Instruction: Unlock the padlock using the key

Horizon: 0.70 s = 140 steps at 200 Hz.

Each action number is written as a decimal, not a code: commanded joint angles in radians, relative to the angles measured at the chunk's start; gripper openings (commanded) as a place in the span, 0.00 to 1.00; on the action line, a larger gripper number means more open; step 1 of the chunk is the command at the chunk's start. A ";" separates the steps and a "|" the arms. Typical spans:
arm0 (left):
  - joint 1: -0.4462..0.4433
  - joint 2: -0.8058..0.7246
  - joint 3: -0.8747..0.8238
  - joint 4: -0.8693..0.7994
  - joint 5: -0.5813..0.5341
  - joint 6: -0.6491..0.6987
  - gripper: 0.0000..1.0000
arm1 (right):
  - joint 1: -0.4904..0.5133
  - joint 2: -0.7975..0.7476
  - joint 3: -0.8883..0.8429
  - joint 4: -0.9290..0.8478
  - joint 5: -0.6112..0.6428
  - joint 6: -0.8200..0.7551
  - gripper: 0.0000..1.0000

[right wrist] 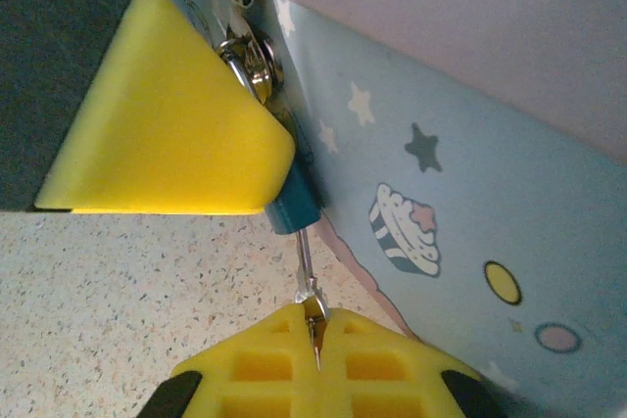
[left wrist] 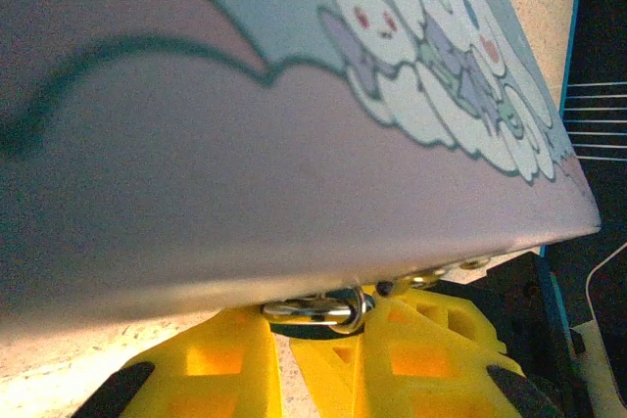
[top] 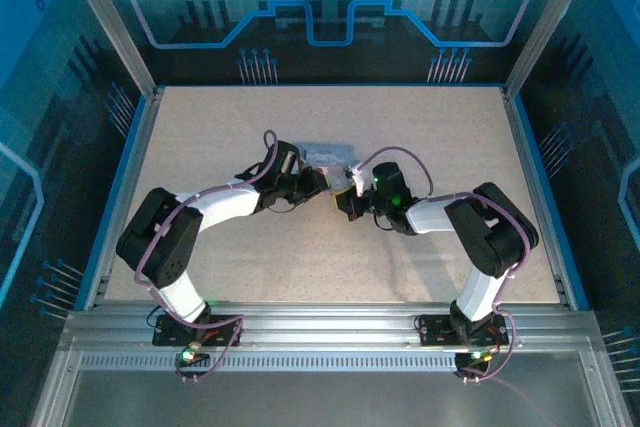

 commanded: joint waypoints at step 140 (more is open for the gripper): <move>-0.054 -0.008 -0.003 0.000 0.226 0.004 0.17 | -0.050 -0.038 0.077 0.037 0.083 -0.046 0.00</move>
